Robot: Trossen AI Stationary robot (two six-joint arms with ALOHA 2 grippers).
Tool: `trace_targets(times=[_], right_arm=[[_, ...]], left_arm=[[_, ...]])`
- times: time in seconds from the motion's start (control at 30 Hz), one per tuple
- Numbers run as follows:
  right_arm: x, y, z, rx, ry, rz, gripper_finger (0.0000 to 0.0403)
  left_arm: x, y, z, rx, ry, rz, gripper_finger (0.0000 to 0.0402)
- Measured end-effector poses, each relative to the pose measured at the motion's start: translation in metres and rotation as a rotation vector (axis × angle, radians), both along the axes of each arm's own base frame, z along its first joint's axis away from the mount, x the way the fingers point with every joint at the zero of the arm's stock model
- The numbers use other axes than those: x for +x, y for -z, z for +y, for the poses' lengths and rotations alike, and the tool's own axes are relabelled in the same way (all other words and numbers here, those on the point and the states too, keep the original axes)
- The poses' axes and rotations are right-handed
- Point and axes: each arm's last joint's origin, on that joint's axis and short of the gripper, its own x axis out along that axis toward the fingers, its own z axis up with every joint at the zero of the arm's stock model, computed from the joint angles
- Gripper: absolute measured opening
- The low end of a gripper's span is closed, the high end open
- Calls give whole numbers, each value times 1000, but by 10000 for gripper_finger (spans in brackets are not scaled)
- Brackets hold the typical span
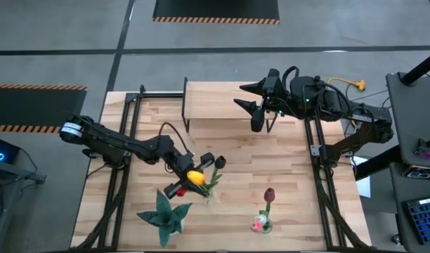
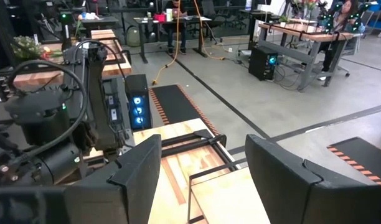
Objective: Pick and place flowers into a vace then onto a shelf
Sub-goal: Adjust the yellow flower in the top transparent vase
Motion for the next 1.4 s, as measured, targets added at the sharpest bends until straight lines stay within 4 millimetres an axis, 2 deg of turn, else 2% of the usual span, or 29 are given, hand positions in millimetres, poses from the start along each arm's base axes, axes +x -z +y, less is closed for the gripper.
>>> trace_targets(times=[0.2,0.63,1.1,1.4], right_arm=[[0,0,0,0,0,0,224],[0,0,0,0,-3,0,224],[0,0,0,2,-2,0,224],[0,0,0,4,-1,-2,224]], left_arm=[[-1,-3,-7,16,16,-28,3],[1,13,-4,135,-33,21,2],[6,31,-5,150,-30,85,3],[6,31,-5,149,-33,80,3]])
